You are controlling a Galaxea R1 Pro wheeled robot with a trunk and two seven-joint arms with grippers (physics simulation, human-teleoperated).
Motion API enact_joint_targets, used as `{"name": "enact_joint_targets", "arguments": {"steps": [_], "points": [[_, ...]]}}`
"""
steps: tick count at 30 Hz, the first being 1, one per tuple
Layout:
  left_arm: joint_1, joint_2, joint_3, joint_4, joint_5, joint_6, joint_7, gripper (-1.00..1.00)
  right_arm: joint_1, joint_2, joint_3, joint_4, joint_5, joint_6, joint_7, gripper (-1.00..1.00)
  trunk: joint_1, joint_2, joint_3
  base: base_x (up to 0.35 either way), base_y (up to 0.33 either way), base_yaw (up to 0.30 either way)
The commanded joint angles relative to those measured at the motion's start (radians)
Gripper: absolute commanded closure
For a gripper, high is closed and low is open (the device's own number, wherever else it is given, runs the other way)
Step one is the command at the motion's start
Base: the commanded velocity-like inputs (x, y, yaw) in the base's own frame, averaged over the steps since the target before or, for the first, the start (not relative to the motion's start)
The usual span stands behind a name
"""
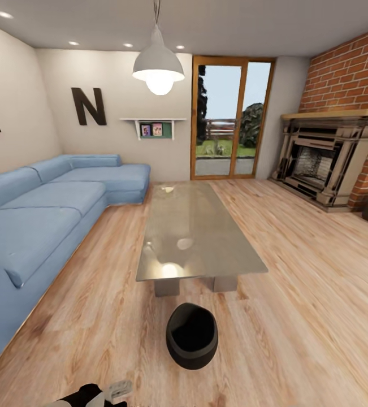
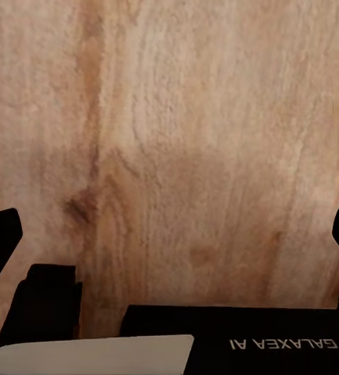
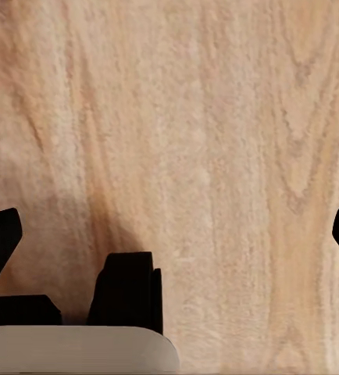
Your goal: Place each of the two pumpkins and all three candles from the living room inside a cabinet in the living room (use any cabinet), then make sure every cabinet is closed, and position the cauldron so it is next to a table in the living room.
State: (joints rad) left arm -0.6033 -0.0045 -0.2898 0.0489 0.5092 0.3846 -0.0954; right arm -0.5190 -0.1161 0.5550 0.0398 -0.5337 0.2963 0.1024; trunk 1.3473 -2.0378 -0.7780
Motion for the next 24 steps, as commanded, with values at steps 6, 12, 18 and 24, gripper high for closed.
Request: {"name": "enact_joint_targets", "arguments": {"steps": [6, 12, 18, 24], "points": [[-0.001, -0.015, -0.009, 0.003, 0.008, -0.008, -0.004, -1.00, 0.011, 0.008, 0.009, 0.001, -0.010, -0.013, 0.005, -1.00, -0.023, 0.042, 0.016, 0.000, 0.000, 0.052], [-0.001, -0.017, -0.010, 0.003, 0.008, -0.009, -0.004, -1.00, 0.013, 0.009, 0.009, 0.002, -0.011, -0.040, 0.005, -1.00, -0.046, 0.084, 0.034, 0.000, 0.000, 0.006], [-0.001, -0.017, -0.010, 0.003, 0.008, -0.009, -0.004, -1.00, 0.013, 0.009, 0.008, 0.001, -0.012, -0.048, 0.005, -1.00, -0.069, 0.126, 0.053, 0.000, 0.000, 0.000], [-0.001, -0.017, -0.009, 0.003, 0.008, -0.009, -0.004, -1.00, 0.013, 0.009, 0.009, 0.000, -0.009, -0.050, 0.005, -1.00, -0.092, 0.168, 0.072, 0.000, 0.000, 0.000]]}}
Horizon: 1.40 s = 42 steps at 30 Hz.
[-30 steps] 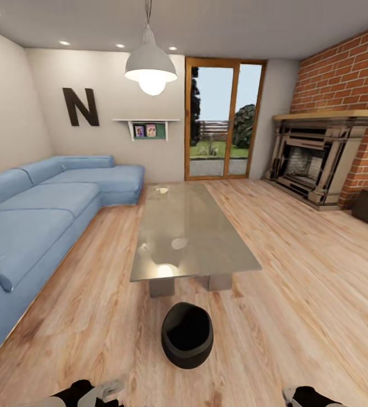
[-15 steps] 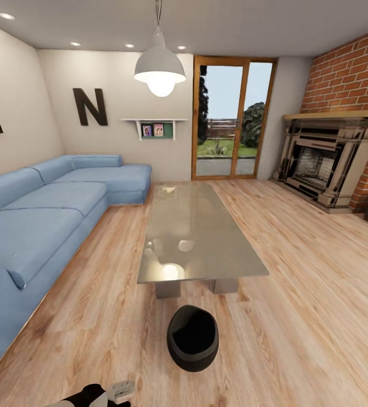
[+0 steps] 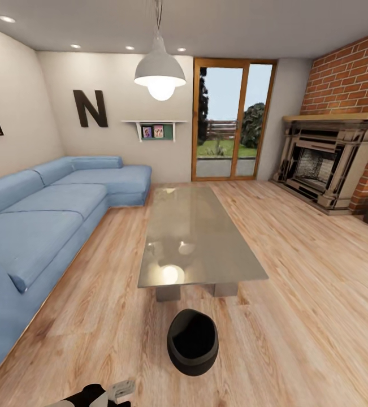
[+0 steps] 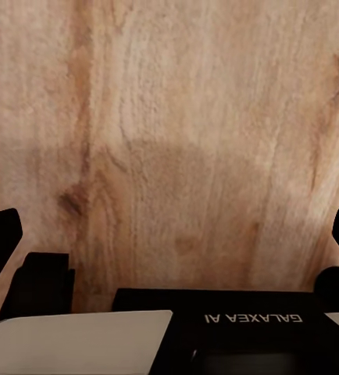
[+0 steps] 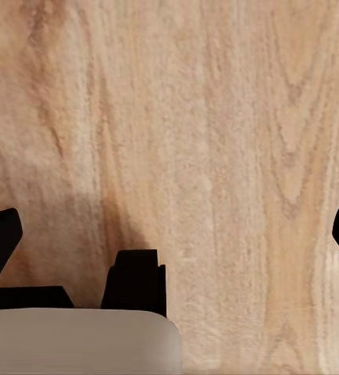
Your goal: Place each of the two pumpkins and all three candles from the living room inside a cabinet in the living room (use any cabinet), then make sure every cabinet is closed, and position the cauldron so it is next to a table in the living room.
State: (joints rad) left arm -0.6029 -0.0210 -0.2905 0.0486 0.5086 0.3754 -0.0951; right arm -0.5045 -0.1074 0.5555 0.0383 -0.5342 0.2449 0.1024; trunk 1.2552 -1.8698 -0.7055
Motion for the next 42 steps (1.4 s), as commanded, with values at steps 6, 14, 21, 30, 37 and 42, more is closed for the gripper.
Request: {"name": "enact_joint_targets", "arguments": {"steps": [6, 14, 21, 30, 37, 42], "points": [[-0.001, 0.000, -0.009, 0.002, 0.008, 0.000, -0.005, -1.00, 0.008, 0.036, 0.009, 0.002, -0.006, 0.002, 0.006, -1.00, -0.023, 0.042, 0.018, 0.000, 0.000, 0.000], [-0.001, -0.001, -0.009, 0.002, 0.008, 0.000, -0.005, -1.00, 0.014, 0.043, 0.009, 0.002, -0.007, 0.002, 0.007, -1.00, -0.054, 0.098, 0.043, 0.000, 0.000, 0.000], [-0.002, -0.002, -0.009, 0.002, 0.008, 0.000, -0.005, -1.00, 0.015, 0.043, 0.008, 0.002, -0.007, 0.002, 0.007, -1.00, -0.081, 0.147, 0.065, 0.000, 0.000, 0.000], [-0.002, -0.004, -0.009, 0.002, 0.008, 0.000, -0.005, -1.00, 0.015, 0.043, 0.009, 0.002, -0.007, 0.002, 0.007, -1.00, -0.115, 0.210, 0.093, 0.000, 0.000, 0.000], [-0.001, -0.005, -0.009, 0.002, 0.008, 0.000, -0.005, -1.00, 0.015, 0.043, 0.009, 0.002, -0.007, 0.002, 0.007, -1.00, -0.142, 0.259, 0.113, 0.000, 0.000, 0.000], [-0.001, -0.006, -0.009, 0.002, 0.008, 0.000, -0.005, -1.00, 0.015, 0.043, 0.008, 0.002, -0.007, 0.002, 0.007, -1.00, -0.161, 0.294, 0.121, 0.000, 0.000, 0.000]]}}
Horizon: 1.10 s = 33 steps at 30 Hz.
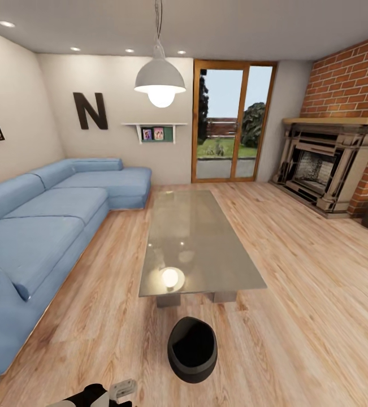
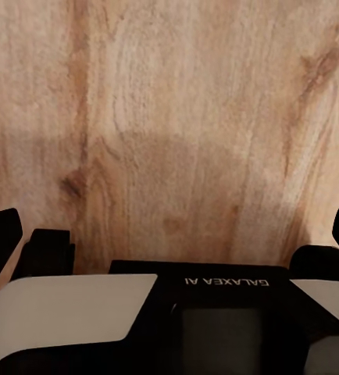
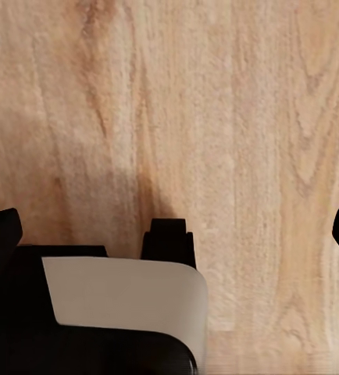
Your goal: Place each of the two pumpkins and all three candles from the living room inside a cabinet in the living room (use any cabinet), then make sure every cabinet is closed, and position the cauldron so it is next to a table in the living room.
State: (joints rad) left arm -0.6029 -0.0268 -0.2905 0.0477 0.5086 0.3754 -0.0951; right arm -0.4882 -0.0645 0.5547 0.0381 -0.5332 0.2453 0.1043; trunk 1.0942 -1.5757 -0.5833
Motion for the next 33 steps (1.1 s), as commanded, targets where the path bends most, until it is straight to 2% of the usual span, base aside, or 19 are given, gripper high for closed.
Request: {"name": "enact_joint_targets", "arguments": {"steps": [1, 24, 33], "points": [[-0.002, 0.000, -0.009, 0.003, 0.008, 0.000, -0.005, -1.00, -0.001, 0.000, 0.008, 0.002, -0.008, 0.002, 0.005, -1.00, -0.004, 0.007, 0.001, 0.000, 0.000, 0.000], [-0.001, -0.001, -0.009, 0.003, 0.008, 0.000, -0.005, -1.00, -0.001, 0.000, 0.008, 0.002, -0.008, 0.002, 0.005, -1.00, -0.092, 0.168, 0.036, 0.000, 0.000, 0.000], [-0.001, -0.001, -0.009, 0.003, 0.008, 0.000, -0.005, -1.00, -0.001, 0.000, 0.008, 0.002, -0.010, 0.002, 0.005, -1.00, -0.127, 0.231, 0.061, 0.000, 0.000, 0.000]]}}
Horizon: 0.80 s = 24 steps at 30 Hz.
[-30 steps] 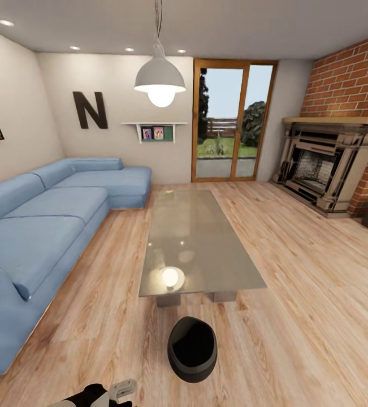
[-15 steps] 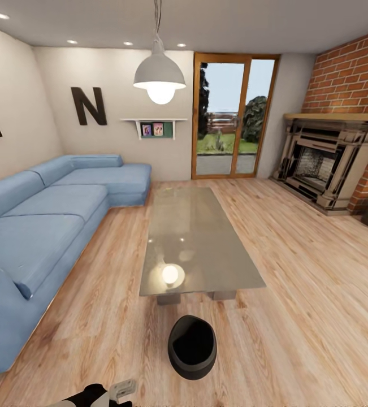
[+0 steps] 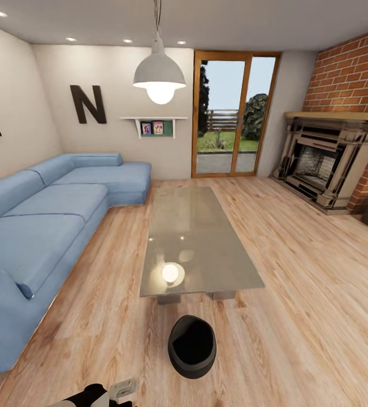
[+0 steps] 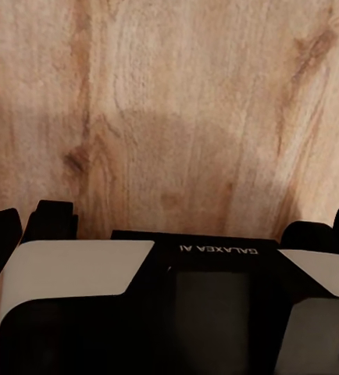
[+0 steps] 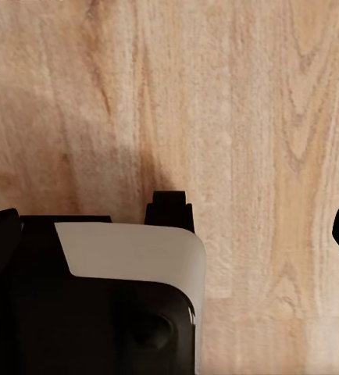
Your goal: Place each of the two pumpkins and all three candles from the living room inside a cabinet in the living room (use any cabinet), then make sure every cabinet is closed, and position the cauldron so it is next to a table in the living room.
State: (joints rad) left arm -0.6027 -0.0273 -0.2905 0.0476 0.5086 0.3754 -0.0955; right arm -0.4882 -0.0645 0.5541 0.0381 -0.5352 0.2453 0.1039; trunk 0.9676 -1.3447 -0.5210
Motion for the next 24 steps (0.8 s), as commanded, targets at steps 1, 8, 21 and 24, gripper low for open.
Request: {"name": "enact_joint_targets", "arguments": {"steps": [1, 8, 21, 24], "points": [[-0.002, 0.000, -0.009, 0.003, 0.008, 0.000, -0.004, -1.00, -0.001, 0.000, 0.009, 0.002, -0.007, 0.002, 0.005, -1.00, -0.004, 0.007, 0.002, 0.000, 0.000, 0.000], [-0.001, 0.001, -0.009, 0.003, 0.009, 0.000, -0.004, -1.00, -0.001, 0.000, 0.009, 0.002, -0.005, 0.002, 0.005, -1.00, -0.031, 0.056, 0.024, 0.000, 0.000, 0.000], [-0.001, 0.003, -0.008, 0.004, 0.009, -0.051, -0.005, -1.00, 0.057, -0.001, 0.009, 0.003, -0.003, 0.002, 0.005, -1.00, -0.081, 0.147, 0.065, 0.000, 0.000, 0.000], [-0.001, 0.002, -0.009, 0.004, 0.009, -0.055, -0.005, -1.00, 0.098, 0.000, 0.010, 0.003, -0.003, 0.002, 0.005, -1.00, -0.092, 0.168, 0.074, 0.000, 0.000, 0.000]]}}
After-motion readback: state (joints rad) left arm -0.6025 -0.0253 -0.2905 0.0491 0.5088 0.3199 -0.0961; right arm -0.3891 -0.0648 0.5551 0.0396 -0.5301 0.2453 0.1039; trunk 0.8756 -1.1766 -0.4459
